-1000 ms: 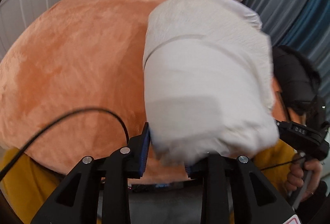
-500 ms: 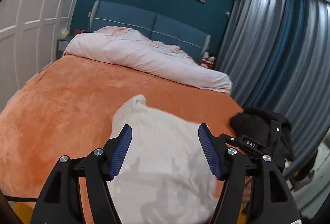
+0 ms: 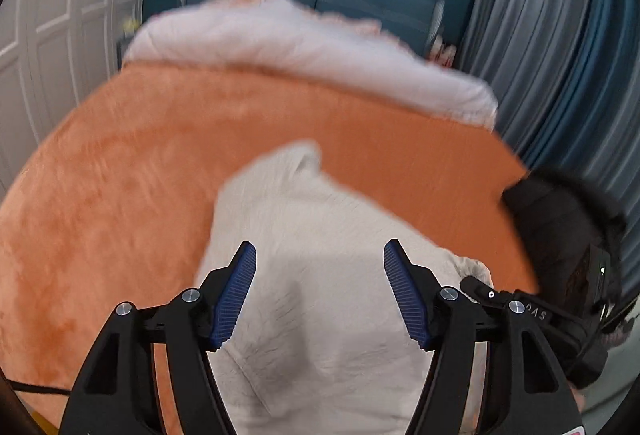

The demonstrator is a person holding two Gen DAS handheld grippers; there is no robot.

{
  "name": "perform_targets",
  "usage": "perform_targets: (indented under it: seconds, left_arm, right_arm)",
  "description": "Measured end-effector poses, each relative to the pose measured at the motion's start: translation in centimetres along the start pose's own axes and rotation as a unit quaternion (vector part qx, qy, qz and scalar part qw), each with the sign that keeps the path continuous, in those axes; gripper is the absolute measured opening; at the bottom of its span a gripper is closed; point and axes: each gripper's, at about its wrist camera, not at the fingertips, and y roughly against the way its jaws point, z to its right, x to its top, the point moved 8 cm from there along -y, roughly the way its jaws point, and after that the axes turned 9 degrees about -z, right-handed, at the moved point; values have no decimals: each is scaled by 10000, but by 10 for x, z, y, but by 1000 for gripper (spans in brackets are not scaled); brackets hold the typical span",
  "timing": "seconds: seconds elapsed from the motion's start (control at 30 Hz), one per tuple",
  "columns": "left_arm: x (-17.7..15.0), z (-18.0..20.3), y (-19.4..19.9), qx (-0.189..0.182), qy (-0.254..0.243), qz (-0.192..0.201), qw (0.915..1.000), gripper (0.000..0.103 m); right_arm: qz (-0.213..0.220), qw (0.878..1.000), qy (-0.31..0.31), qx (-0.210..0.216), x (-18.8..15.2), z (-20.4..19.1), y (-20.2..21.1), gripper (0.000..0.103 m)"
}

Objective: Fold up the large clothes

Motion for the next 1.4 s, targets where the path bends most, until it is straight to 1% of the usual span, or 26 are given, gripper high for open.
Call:
perform_targets:
  seconds: [0.07,0.13,0.2,0.27,0.33,0.4,0.67,0.73,0.77,0.8,0.83,0.87,0.9,0.93,0.97,1.0,1.03,1.07,1.13,1.17,1.23,1.27,1.3,1.37,1.4]
  left_arm:
    - [-12,-3,-23,161,7,-215,9996,60]
    - [-23,-8,-41,162,89,-382,9991,62]
    - [-29,-12,-50,350,61,-204,9992,64]
    - [-34,-12,-55,446,-16,-92,9990,64]
    - [-36,-10,-60,542,-81,7,9985,65]
    - [-38,-8,-67,623,-133,86,9979,66]
    - [-40,-10,-95,872,-264,182,9957,69]
    - [-40,-10,-98,955,-286,194,9948,70]
    - [-40,-11,-99,1015,-315,201,9941,70]
    - [-40,-11,-99,1050,-341,211,9937,71]
    - [-40,-12,-99,1070,-369,215,9933,71]
    - [-40,-13,-97,1046,-358,211,9936,71]
    - [-38,-16,-95,994,-305,198,9944,71]
    - [-38,-17,-95,965,-284,180,9948,71]
    - [-36,-17,-93,928,-264,147,9952,71]
    - [-35,-17,-90,903,-247,127,9955,71]
    - [-34,-16,-88,898,-234,107,9956,71]
    - [-34,-14,-85,895,-220,89,9957,71]
    - [-32,-11,-80,923,-204,29,9955,71]
    - [-32,-11,-78,952,-175,-19,9953,71]
    - [-32,-12,-74,942,-56,-140,9954,71]
    - [-31,-13,-70,885,41,-208,9959,71]
    - [-30,-13,-66,829,95,-249,9962,71]
    - [-31,-12,-61,795,108,-308,9963,71]
    - [-32,-11,-61,835,34,-332,9959,72]
  right_arm:
    - [5,9999,-66,-158,-6,16,-12,12]
    - [18,9997,-14,-258,-10,22,-20,12]
    - [65,9986,244,-462,-14,18,-27,13]
    - [106,9968,448,-652,-16,20,-38,14]
    - [100,9963,509,-678,-16,28,-46,13]
    - [60,9964,536,-653,-17,37,-51,13]
    - [-48,9977,495,-466,-19,41,-62,13]
    - [-99,9980,512,-344,-17,41,-62,13]
    - [-165,9988,433,-144,-15,42,-60,14]
    - [-226,9994,266,54,-13,43,-54,16]
    - [-260,9995,23,177,-12,43,-40,19]
    - [-210,9996,-69,180,-12,41,-26,25]
    - [-73,9998,-31,177,-15,36,-4,26]
    - [44,9996,193,195,-25,28,22,27]
    - [21,9994,331,132,-35,24,36,30]
    - [-74,9991,427,44,-47,23,46,36]
    - [-247,9985,480,10,-63,24,51,40]
    - [-537,9973,500,-14,-84,27,51,45]
    - [-961,9930,664,-182,-123,31,43,45]
    - [-1053,9913,745,-260,-134,33,38,45]
    - [-1091,9910,728,-270,-146,37,32,36]
    - [-1070,9919,667,-174,-145,36,34,8]
    - [-1041,9925,636,-121,-142,35,39,4]
    - [-801,9941,704,-175,-134,33,57,3]
    - [-768,9940,748,-238,-134,35,63,2]
